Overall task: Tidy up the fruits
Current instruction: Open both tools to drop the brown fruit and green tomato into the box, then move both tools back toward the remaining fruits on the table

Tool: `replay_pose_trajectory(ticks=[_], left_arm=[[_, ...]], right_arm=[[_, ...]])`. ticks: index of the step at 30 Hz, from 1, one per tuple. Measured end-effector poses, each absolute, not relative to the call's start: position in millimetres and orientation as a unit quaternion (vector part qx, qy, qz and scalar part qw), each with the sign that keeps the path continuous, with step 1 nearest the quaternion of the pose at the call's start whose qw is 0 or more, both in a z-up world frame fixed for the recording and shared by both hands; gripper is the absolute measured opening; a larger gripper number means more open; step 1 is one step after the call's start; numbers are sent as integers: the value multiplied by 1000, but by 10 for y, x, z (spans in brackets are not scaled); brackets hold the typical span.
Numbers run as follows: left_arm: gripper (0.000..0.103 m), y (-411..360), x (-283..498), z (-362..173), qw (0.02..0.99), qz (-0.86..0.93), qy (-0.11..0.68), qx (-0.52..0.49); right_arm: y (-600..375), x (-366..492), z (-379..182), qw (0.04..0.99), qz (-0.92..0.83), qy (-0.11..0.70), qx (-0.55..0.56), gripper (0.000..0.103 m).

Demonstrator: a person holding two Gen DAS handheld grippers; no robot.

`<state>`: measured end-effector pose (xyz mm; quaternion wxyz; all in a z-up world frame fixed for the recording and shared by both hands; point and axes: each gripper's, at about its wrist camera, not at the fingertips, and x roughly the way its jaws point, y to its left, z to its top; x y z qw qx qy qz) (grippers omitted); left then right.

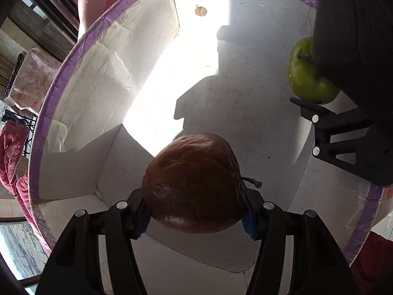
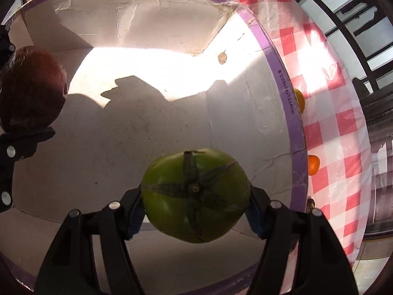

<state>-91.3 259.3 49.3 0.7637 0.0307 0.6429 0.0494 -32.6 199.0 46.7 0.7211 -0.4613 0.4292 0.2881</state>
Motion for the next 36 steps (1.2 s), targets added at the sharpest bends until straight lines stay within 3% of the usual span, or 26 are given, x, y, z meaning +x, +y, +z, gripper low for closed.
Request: replay_pose_trajectory(ticks=[10, 14, 16, 22, 28, 36], left_arm=[[57, 2628, -935, 463, 752, 45, 658, 14], [60, 2627, -907, 475, 757, 45, 652, 6], [71, 2622, -910, 507, 763, 49, 645, 8], [88, 2722, -961, 793, 803, 55, 593, -25], [88, 2726, -1228, 1508, 893, 129, 429, -37], [88, 1759, -1526, 2238, 976, 88, 195, 47]], right_arm=[[2055, -360, 271, 669, 282, 446, -524, 68], [2038, -363, 264, 662, 283, 450, -529, 75], [2037, -379, 288, 668, 276, 442, -530, 88], [1963, -355, 363, 689, 271, 416, -528, 91], [1928, -341, 839, 768, 273, 352, -460, 92], [1271, -217, 1875, 887, 319, 237, -238, 100]])
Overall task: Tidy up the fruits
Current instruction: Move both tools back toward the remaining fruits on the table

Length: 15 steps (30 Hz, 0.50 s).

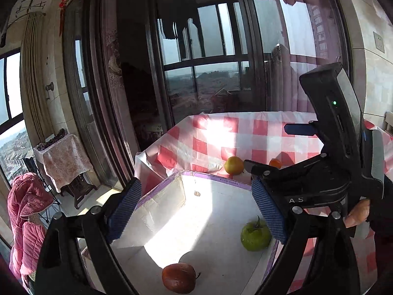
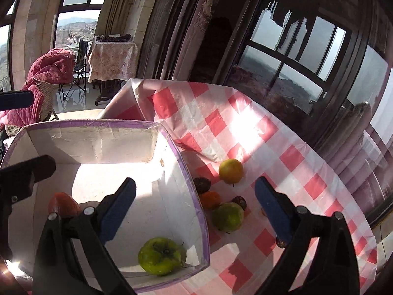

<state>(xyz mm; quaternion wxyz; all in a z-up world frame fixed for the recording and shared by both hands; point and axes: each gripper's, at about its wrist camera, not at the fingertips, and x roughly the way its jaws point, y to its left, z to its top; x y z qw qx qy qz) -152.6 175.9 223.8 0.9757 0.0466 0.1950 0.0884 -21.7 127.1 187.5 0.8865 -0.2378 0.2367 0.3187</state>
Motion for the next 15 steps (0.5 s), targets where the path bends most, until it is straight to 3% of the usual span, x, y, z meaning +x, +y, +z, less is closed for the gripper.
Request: replay_pose_trajectory(ticks=[7, 11, 15], left_arm=[[88, 879, -1340, 2234, 984, -72, 155, 50], [88, 374, -1295, 1861, 966, -162, 177, 97], [89, 108, -1155, 1260, 940, -216, 252, 83]], right_arm=[[145, 23, 2163, 936, 292, 195, -24, 101], [-353, 387, 1787, 933, 253, 253, 49, 101], [-576, 617, 1230, 926, 214, 307, 52, 101]])
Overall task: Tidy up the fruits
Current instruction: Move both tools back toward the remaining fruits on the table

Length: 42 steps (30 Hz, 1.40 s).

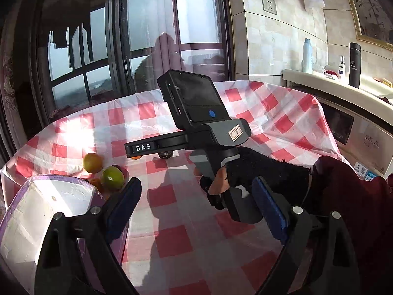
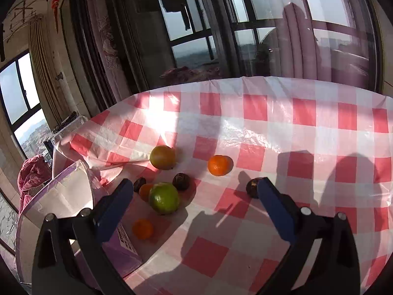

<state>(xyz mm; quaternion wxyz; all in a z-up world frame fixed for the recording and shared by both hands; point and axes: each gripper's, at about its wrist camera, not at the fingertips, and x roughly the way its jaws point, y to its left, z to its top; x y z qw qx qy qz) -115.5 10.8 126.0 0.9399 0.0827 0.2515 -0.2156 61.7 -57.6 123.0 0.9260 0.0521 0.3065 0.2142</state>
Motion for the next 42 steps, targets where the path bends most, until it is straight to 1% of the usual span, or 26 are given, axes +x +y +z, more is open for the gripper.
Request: replay_pose_trajectory(ticks=[3, 6, 10, 14, 19, 24, 28, 30, 31, 35, 38, 40, 42], left_arm=[[88, 35, -1020, 834, 923, -221, 308, 62], [88, 23, -964, 522, 921, -208, 325, 49], [88, 92, -900, 336, 919, -203, 335, 36], [88, 146, -887, 246, 917, -207, 340, 21], [88, 265, -853, 225, 910, -223, 349, -16], [88, 418, -844, 220, 906, -230, 350, -60], [89, 454, -841, 212, 902, -237, 355, -66], [89, 466, -832, 202, 900, -238, 359, -69], [89, 460, -826, 197, 899, -238, 360, -71], [89, 460, -812, 187, 898, -238, 363, -78], [89, 444, -807, 185, 898, -235, 364, -79], [89, 433, -798, 193, 898, -234, 364, -79], [89, 433, -791, 192, 897, -234, 365, -81]], right_arm=[[-649, 745, 824, 911, 211, 349, 57, 101], [-637, 845, 570, 895, 224, 381, 49, 101], [-473, 941, 406, 880, 253, 402, 12, 101], [-227, 999, 340, 861, 295, 414, -20, 101], [59, 1060, 285, 836, 333, 435, -26, 101], [406, 1028, 148, 806, 379, 444, -100, 101], [565, 1016, 55, 772, 420, 451, -155, 102], [695, 976, 39, 767, 425, 436, -204, 102], [743, 987, 35, 764, 431, 431, -211, 102], [782, 1073, 30, 775, 418, 429, -201, 102], [714, 1163, 35, 801, 374, 429, -187, 101], [599, 1255, 65, 822, 335, 431, -160, 101], [405, 1372, 124, 841, 303, 436, -106, 101]])
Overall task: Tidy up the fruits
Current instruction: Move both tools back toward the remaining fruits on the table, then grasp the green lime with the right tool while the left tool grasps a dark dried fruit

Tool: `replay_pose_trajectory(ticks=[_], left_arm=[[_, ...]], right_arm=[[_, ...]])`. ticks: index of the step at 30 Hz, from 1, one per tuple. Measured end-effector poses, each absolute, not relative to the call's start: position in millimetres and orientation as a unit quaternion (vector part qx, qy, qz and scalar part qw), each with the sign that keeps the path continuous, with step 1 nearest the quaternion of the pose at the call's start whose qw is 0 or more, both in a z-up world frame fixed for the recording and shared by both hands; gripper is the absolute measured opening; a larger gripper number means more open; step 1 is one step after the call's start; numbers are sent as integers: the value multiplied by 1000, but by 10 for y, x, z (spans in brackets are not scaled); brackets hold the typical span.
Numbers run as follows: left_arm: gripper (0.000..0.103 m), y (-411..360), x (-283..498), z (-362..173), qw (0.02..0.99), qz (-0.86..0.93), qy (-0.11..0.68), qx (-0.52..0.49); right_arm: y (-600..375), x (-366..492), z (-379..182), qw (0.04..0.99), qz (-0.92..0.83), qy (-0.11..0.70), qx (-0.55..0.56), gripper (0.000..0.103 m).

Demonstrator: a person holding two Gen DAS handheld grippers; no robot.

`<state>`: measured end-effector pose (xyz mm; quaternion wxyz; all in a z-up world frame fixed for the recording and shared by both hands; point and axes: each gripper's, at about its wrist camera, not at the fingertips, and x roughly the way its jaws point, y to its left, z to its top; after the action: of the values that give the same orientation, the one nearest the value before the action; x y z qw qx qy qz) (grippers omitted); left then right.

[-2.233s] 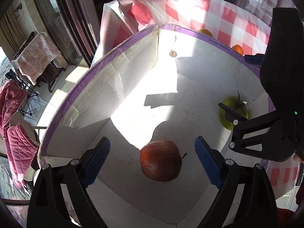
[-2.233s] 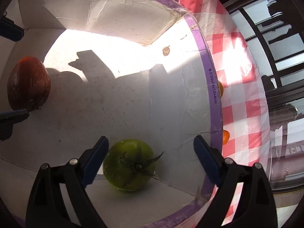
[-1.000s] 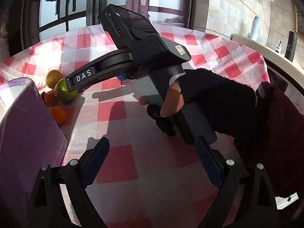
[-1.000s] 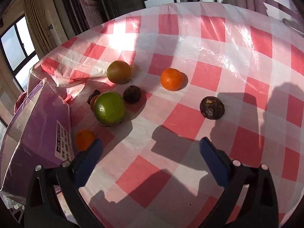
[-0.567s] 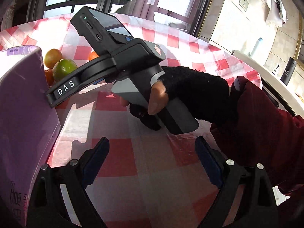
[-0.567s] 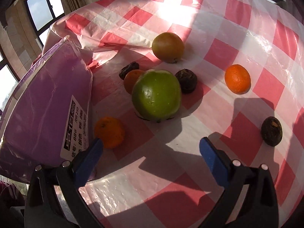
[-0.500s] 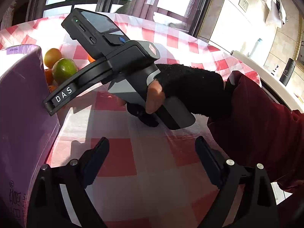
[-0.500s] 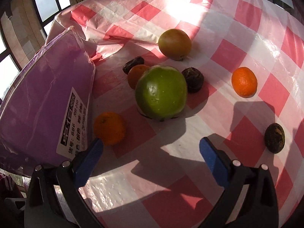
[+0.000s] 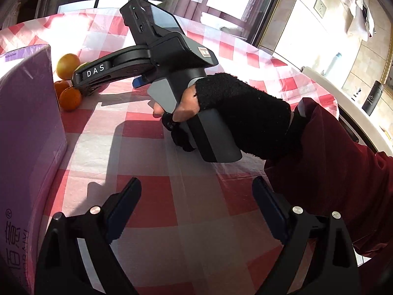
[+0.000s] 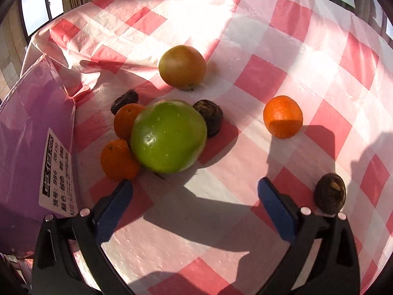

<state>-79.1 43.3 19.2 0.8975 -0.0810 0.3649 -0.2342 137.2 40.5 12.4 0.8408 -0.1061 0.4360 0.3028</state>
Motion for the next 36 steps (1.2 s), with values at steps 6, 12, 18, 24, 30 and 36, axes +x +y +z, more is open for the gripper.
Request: replay_pose_trajectory(ticks=[6, 12, 18, 24, 30, 36], left_arm=[[89, 411, -777, 186, 897, -232, 368, -79], [89, 466, -771, 169, 896, -229, 369, -92], [89, 469, -770, 177, 896, -228, 369, -96], [89, 490, -657, 179, 898, -199, 378, -103], [89, 480, -91, 154, 903, -99, 405, -107], [88, 277, 741, 133, 901, -50, 423, -77]], right_arm=[[312, 1381, 180, 836, 321, 437, -77, 101], [589, 1593, 224, 820, 326, 470, -30, 93], [753, 1783, 183, 805, 317, 501, -13, 81], [569, 1683, 202, 806, 326, 493, -10, 64], [-245, 1356, 271, 848, 267, 458, -8, 64], [-1318, 1046, 307, 888, 163, 428, 43, 64]])
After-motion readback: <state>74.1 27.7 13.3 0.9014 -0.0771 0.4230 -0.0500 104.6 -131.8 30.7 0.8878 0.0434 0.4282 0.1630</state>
